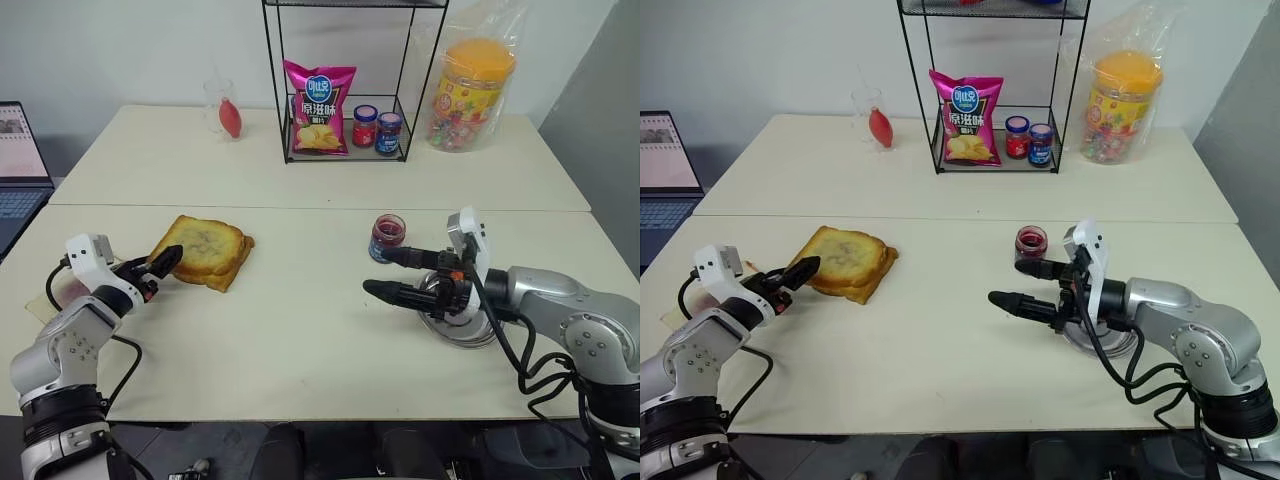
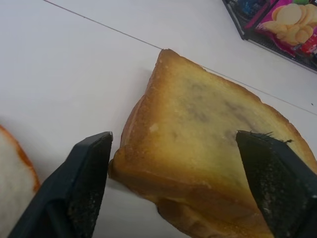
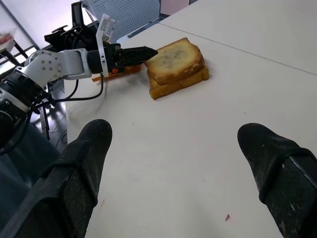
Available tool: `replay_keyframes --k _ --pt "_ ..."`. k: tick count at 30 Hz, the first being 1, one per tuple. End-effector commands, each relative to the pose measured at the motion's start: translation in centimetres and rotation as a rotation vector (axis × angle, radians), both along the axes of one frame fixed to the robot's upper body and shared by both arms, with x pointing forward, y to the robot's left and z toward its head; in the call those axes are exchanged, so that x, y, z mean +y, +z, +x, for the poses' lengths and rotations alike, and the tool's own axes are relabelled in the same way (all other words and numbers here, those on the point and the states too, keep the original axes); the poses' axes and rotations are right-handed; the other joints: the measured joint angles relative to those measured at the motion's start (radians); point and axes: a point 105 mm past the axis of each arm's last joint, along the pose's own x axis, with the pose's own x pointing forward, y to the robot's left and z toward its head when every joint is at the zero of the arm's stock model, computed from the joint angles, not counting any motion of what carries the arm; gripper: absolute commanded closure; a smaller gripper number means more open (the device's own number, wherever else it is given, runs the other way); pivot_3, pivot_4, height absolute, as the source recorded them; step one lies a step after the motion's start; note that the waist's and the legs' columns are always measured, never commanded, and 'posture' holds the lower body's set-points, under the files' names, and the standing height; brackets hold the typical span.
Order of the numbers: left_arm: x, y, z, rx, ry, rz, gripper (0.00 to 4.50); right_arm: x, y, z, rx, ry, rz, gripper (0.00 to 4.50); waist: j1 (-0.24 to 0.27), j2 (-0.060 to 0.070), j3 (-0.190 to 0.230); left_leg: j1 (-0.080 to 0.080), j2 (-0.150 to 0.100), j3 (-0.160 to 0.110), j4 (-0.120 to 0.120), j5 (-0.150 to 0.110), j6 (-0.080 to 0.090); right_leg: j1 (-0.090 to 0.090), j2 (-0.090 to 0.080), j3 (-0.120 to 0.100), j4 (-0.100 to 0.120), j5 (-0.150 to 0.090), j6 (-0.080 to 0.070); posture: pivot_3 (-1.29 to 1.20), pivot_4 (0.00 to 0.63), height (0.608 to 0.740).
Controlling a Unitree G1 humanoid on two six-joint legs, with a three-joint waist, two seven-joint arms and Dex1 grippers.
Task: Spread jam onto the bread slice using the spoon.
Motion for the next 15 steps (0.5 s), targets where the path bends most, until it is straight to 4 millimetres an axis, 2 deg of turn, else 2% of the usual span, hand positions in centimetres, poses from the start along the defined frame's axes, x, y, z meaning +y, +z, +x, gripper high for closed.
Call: replay_keyframes --k 1,10,15 --pt "0.8 0.9 -0.3 -0.040 0.024 0.036 1.46 -0.3 1.2 -0.3 -0.060 -0.018 0.018 0.00 0.000 0.000 0.000 0.000 0.000 0.000 0.000 0.000 0.000 0.000 0.000 0.000 0.000 0.000 0.000 0.00 0.150 0.740" --pt "0.3 1.1 0.1 -0.049 0.010 0.059 3.33 -0.2 1.3 0.0 -0.050 -0.037 0.045 0.00 0.001 0.000 0.000 0.000 0.000 0.000 0.000 0.000 0.000 0.000 0.000 0.000 0.000 0.000 0.000 0.00 0.150 0.740" --pt "0.7 2.2 0.4 -0.074 0.019 0.085 4.45 -0.3 1.4 0.2 -0.054 -0.045 0.046 0.00 0.005 0.000 0.000 0.000 0.000 0.000 0.000 0.000 0.000 0.000 0.000 0.000 0.000 0.000 0.000 0.00 0.150 0.740"
